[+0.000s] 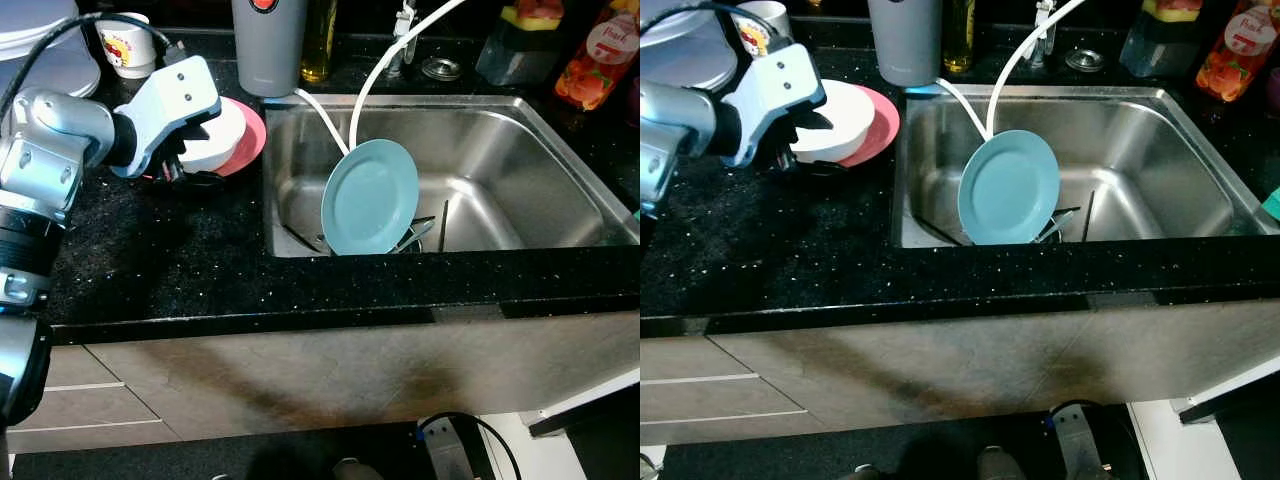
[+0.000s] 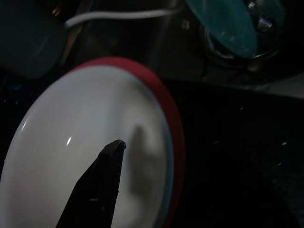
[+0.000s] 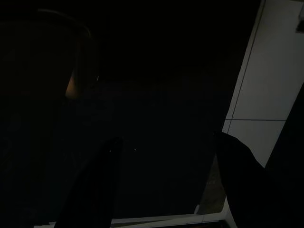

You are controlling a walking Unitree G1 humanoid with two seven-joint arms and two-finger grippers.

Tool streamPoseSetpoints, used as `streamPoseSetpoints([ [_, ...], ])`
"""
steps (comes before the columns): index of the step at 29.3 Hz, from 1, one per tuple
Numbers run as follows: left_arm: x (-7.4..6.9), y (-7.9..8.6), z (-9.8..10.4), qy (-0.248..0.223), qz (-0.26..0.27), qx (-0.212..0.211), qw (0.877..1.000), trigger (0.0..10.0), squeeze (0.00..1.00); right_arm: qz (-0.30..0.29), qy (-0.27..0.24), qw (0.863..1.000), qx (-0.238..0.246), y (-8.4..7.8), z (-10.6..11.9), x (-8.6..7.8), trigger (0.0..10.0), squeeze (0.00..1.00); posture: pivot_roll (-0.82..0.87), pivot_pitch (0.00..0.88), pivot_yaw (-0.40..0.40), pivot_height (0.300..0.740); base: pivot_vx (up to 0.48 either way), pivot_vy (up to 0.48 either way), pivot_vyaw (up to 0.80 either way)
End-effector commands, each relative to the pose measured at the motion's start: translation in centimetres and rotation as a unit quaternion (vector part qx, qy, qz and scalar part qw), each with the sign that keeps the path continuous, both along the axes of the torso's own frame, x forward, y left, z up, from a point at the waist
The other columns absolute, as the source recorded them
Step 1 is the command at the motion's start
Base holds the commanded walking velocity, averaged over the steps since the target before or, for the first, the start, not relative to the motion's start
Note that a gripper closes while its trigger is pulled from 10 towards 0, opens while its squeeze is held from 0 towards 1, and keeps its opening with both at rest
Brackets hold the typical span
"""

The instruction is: Kitchen organization

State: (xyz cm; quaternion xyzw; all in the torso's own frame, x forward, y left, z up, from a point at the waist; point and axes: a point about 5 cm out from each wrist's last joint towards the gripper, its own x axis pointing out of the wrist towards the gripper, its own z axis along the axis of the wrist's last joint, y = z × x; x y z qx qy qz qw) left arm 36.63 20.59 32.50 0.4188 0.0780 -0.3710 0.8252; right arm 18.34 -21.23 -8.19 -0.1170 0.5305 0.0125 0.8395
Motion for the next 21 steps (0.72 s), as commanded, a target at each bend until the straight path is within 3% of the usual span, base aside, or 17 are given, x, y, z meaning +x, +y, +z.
streamPoseSetpoints([
  [1, 0.18, 0.51, -0.72, 0.004, 0.015, 0.019, 1.0, 10.0, 0.0, -0.006, 0.012, 1.0, 0.001, -0.27, -0.28, -0.7, 10.0, 0.0, 0.0, 0.149, -0.016, 0.74, 0.0, 0.0, 0.0],
  [6, 0.42, 0.91, -0.79, -0.002, 0.03, 0.023, 0.999, 10.0, 0.0, -0.005, 0.013, 1.0, 0.001, -0.28, -0.28, -0.7, 10.0, 0.0, 0.0, 0.151, -0.016, 0.74, 0.0, 0.0, 0.0],
  [7, 0.49, 0.92, -0.73, -0.003, 0.031, 0.018, 0.999, 3.9, 0.0, -0.005, 0.013, 1.0, 0.001, -0.27, -0.27, -0.69, 10.0, 0.0, 0.0, 0.152, -0.016, 0.74, 0.0, 0.0, 0.0],
  [8, 0.54, 0.93, -0.7, -0.004, 0.032, 0.016, 0.999, 3.0, 0.0, -0.005, 0.013, 1.0, 0.001, -0.27, -0.27, -0.69, 10.0, 0.0, 0.0, 0.152, -0.016, 0.74, 0.0, 0.0, 0.0],
  [9, 0.57, 0.93, -0.68, -0.005, 0.032, 0.015, 0.999, 3.0, 0.0, -0.005, 0.013, 1.0, 0.001, -0.26, -0.27, -0.69, 10.0, 0.0, 0.0, 0.152, -0.016, 0.74, 0.0, 0.0, 0.0],
  [10, 0.58, 0.92, -0.71, -0.003, 0.031, 0.015, 0.999, 0.0, 0.0, -0.005, 0.013, 1.0, 0.001, -0.27, -0.27, -0.69, 10.0, 0.0, 0.0, 0.152, -0.016, 0.74, 0.0, 0.0, 0.0],
  [21, 0.68, 0.85, -0.89, 0.002, 0.026, 0.018, 1.0, 0.0, 0.0, -0.006, 0.012, 1.0, 0.001, -0.18, -0.28, -0.67, 10.0, 0.0, 0.0, 0.154, -0.011, 0.74, 0.0, 0.0, 0.0],
])
